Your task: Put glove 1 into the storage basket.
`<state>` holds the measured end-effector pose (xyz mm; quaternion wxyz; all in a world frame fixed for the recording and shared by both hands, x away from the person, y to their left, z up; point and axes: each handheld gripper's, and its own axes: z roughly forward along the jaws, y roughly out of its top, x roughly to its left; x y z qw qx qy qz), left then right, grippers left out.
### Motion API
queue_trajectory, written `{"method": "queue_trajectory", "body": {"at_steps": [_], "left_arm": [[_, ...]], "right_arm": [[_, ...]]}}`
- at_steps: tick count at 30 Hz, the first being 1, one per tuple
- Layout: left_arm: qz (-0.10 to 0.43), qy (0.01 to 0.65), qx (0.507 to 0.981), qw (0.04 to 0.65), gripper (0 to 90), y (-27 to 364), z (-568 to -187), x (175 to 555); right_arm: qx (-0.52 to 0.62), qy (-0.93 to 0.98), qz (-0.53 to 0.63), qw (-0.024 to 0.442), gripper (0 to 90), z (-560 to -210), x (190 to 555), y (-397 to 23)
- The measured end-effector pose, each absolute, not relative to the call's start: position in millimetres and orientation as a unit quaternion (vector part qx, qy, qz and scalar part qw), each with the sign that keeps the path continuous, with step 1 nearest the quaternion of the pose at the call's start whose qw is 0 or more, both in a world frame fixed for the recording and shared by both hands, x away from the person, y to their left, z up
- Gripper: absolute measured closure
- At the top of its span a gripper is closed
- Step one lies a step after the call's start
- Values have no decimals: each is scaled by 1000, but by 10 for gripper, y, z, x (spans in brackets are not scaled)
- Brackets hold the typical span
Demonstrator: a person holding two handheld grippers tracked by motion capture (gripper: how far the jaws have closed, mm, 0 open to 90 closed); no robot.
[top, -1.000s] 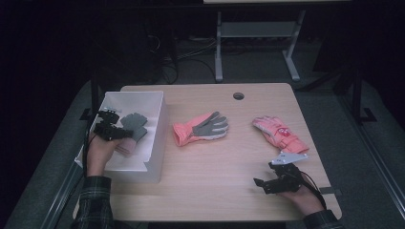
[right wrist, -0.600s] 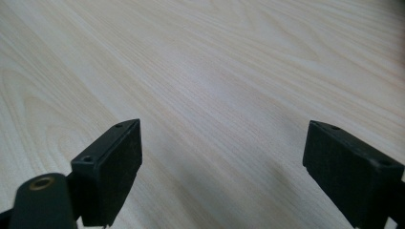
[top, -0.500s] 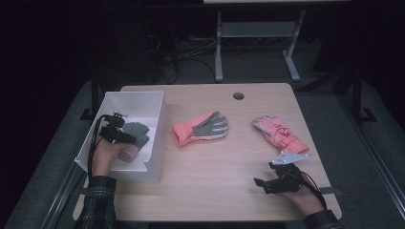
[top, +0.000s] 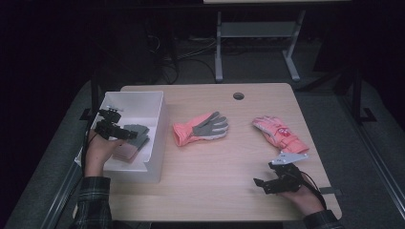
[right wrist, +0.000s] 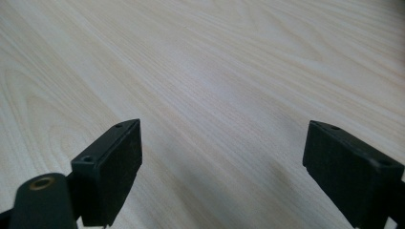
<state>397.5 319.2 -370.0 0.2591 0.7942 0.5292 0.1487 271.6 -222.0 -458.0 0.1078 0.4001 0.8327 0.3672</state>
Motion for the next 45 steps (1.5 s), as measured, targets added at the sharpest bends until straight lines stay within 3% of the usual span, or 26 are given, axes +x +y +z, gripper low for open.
{"method": "queue_trajectory", "body": {"at_steps": [15, 37, 41, 45], "left_arm": [[116, 421, 820, 371, 182, 2706, -3112, 3652], [77, 320, 859, 392, 236, 1751, -3157, 3546], [79, 315, 860, 395, 262, 1642, -3182, 3546], [83, 301, 866, 391, 394, 1449, -3240, 3560]], "right_arm": [[403, 833, 365, 105, 130, -4579, 2716, -2222], [402, 832, 367, 106, 130, -4577, 2718, -2214], [402, 833, 366, 105, 130, -4579, 2717, -2211], [403, 832, 367, 105, 130, -4575, 2715, -2213]]}}
